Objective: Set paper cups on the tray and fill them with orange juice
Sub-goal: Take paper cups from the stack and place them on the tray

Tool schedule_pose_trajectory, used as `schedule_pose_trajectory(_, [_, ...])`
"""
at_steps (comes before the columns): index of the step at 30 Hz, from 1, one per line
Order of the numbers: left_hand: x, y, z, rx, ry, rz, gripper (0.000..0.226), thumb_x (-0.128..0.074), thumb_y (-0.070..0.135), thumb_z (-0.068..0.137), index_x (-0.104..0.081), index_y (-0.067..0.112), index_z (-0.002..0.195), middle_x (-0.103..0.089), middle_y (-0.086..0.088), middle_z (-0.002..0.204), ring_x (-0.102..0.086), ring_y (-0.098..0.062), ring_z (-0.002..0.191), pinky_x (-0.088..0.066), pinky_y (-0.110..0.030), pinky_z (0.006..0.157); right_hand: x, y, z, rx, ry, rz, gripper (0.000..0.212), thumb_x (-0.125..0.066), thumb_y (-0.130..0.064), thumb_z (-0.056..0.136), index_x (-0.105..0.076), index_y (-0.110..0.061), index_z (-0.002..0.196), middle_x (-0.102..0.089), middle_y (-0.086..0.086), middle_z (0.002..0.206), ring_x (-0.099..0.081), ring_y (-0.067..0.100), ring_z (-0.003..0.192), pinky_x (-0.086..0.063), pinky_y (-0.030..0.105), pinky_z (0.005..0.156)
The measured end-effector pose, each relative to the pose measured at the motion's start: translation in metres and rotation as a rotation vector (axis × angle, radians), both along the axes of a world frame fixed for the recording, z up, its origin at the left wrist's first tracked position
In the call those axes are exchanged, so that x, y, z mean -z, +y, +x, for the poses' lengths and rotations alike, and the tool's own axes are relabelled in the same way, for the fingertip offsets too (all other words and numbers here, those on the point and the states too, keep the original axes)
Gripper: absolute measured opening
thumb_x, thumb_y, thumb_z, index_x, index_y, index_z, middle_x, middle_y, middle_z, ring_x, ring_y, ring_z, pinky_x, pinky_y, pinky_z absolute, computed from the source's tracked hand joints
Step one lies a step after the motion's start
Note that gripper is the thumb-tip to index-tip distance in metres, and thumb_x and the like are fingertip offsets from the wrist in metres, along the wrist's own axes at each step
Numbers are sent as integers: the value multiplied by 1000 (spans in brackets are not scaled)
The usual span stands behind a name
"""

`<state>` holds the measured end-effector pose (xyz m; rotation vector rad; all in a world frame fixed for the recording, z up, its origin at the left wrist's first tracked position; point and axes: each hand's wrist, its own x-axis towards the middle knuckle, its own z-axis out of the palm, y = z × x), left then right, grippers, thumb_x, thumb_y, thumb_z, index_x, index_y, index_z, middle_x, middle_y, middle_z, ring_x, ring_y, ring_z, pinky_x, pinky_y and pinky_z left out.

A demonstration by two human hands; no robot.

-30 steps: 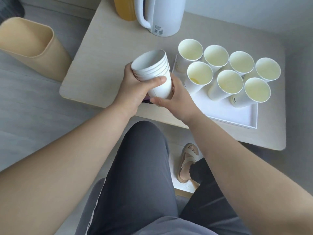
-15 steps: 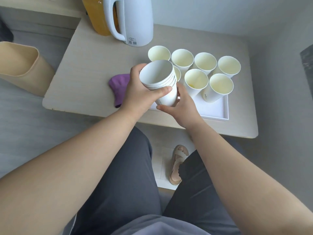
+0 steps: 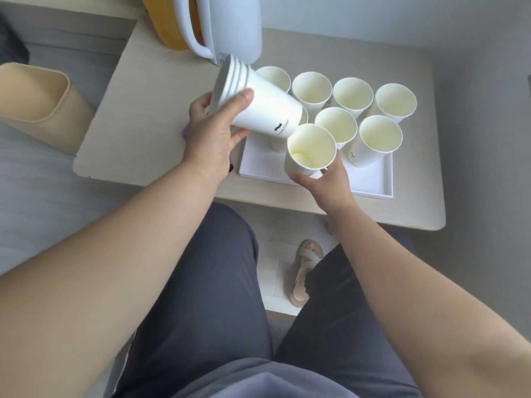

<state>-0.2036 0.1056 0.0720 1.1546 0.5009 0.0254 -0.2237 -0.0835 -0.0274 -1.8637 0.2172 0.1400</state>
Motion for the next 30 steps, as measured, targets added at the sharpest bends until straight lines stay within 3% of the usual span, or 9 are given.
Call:
schedule_pose_trajectory(3, [11, 12, -4, -8, 31, 22, 78, -83, 29, 54, -47, 14, 121, -55, -12, 131, -62, -23, 112, -57, -39, 87, 7, 2, 1, 32, 19, -25, 79, -81, -15, 68, -40, -24, 135, -53, -13, 121, -50, 12, 116, -42, 27, 95])
schedule_pose_trajectory(6, [18, 21, -8, -14, 42, 33, 76, -83, 30, 54, -48, 15, 120, -55, -10, 131, -62, -21, 113, -58, -38, 85, 11, 5, 0, 46, 26, -65, 78, -80, -15, 69, -40, -23, 135, -52, -13, 119, -49, 11, 112, -43, 29, 95])
schedule_pose_trajectory(10, [27, 26, -11, 3, 49, 76, 56, -78, 24, 64, -50, 17, 113, -55, -9, 130, -62, -20, 112, -58, -33, 81, 12, 7, 3, 72, 56, -92, 75, -79, -15, 69, -41, -24, 133, -52, -12, 118, -51, 13, 111, -46, 35, 96])
schedule_pose_trajectory(14, [33, 25, -14, 37, 56, 128, 67, -78, 26, 63, -48, 14, 121, -55, -8, 131, -63, -19, 110, -58, -31, 79, 18, 7, 5, 72, 83, -143, 77, -80, -19, 66, -41, -25, 132, -55, -7, 125, -53, 18, 115, -46, 42, 97])
schedule_pose_trajectory(18, [34, 22, -16, 76, 53, 158, 88, -81, 35, 53, -47, 7, 129, -55, -11, 131, -63, -22, 111, -58, -38, 84, 18, 7, 7, 61, 96, -185, 77, -80, -20, 69, -40, -20, 135, -55, -4, 127, -52, 18, 116, -46, 34, 94])
schedule_pose_trajectory(24, [31, 15, -16, 88, 38, 183, 86, -82, 34, 51, -47, 11, 126, -51, -7, 132, -62, -19, 111, -58, -29, 77, 18, 5, 9, 31, 134, -227, 78, -82, -22, 69, -40, -15, 134, -56, 0, 124, -54, 20, 113, -43, 27, 85])
schedule_pose_trajectory(28, [27, 8, -18, 98, 33, 177, 75, -78, 26, 61, -47, 11, 128, -57, 4, 115, -63, -17, 109, -58, -33, 84, 12, -1, 2, -3, 147, -214, 79, -81, -17, 71, -39, -16, 137, -52, -5, 128, -48, 10, 114, -38, 23, 86])
schedule_pose_trajectory(30, [24, 3, -18, 107, 26, 168, 81, -82, 28, 57, -46, 12, 127, -58, 4, 116, -63, -17, 110, -57, -35, 85, 8, -9, -6, 22, 146, -202, 73, -74, -13, 76, -37, -16, 139, -51, -4, 134, -46, 9, 123, -36, 19, 88])
